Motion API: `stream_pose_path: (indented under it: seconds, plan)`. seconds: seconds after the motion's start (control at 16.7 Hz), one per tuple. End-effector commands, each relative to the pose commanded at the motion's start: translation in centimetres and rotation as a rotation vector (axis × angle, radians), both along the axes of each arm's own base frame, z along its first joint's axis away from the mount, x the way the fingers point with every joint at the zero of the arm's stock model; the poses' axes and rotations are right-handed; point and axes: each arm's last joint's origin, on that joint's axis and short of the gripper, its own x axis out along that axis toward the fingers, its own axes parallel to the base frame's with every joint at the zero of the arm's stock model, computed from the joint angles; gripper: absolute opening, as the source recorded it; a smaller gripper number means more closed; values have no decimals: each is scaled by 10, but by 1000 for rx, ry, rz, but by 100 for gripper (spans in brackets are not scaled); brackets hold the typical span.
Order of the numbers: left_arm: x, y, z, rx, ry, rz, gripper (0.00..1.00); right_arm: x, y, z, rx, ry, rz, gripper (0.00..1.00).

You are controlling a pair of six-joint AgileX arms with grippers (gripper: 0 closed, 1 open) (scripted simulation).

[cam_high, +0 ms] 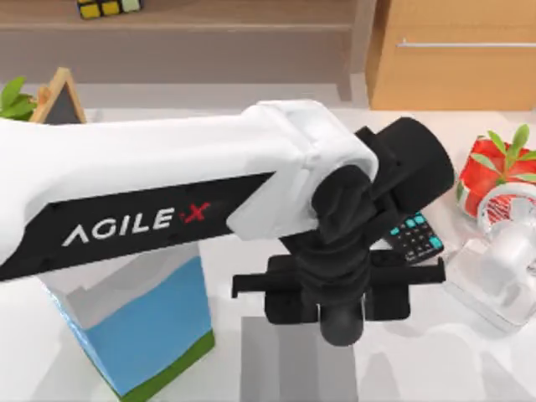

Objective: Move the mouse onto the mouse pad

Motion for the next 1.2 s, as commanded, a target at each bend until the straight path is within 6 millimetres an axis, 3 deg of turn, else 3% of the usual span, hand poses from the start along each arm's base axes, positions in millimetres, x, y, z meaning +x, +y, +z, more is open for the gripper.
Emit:
stream_pose_path:
  seconds: [0.42,0.72,1.2]
  plan:
    - [-3,9,-57,147,125,31,0,0,0,0,0,0,0,100]
    - [-3,11,-63,166,139,33,0,0,0,0,0,0,0,100]
    - [-3,11,-63,166,139,33,60,0,0,0,0,0,0,100]
